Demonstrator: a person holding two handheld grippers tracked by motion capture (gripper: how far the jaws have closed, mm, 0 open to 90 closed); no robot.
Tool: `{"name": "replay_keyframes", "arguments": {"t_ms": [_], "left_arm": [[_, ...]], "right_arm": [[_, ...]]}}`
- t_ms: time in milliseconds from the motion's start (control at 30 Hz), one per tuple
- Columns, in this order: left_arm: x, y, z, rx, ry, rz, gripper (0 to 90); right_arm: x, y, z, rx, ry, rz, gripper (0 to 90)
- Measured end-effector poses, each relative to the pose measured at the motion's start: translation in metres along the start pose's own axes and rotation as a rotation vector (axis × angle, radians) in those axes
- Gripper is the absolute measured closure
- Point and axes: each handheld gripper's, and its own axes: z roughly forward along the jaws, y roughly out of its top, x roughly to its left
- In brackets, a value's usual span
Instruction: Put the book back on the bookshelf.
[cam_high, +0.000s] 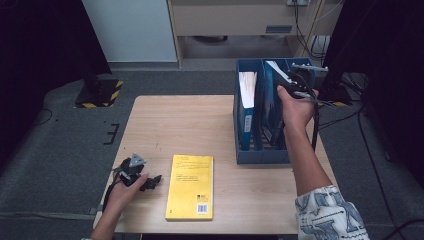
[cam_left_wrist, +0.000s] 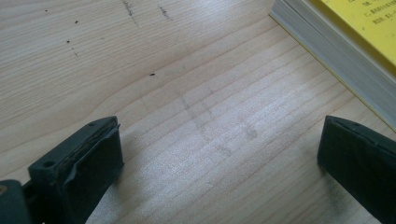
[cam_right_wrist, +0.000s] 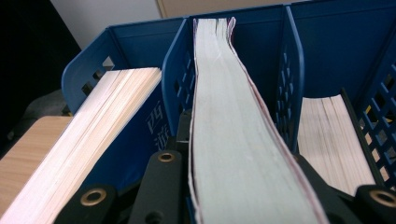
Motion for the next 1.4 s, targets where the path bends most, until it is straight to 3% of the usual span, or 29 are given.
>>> {"name": "replay_keyframes", "arguments": {"t_ms": [533,1133,1267,1400], "left_arm": [[0.0,0.0,0.0,0.0,-0.001,0.001,0.0],[0.0,0.0,0.0,0.0,-0.001,0.001,0.0],[0.0,0.0,0.0,-0.004,-0.001,-0.001,0.0],[0.0,0.0,0.0,-0.006,0.0,-0.002,0.0]], "right_arm": [[-0.001,-0.016,0.014,0.016,-0.006,0.011,73.6],[0.003,-0.026,0.017,0.036,-0.008,-0.016,73.1],[0.003,-0.025,0.013,0.074,-0.022,-0.029,72.7],[0.004,-0.025,0.009,0.114,-0.003,-0.039,71.2]]}}
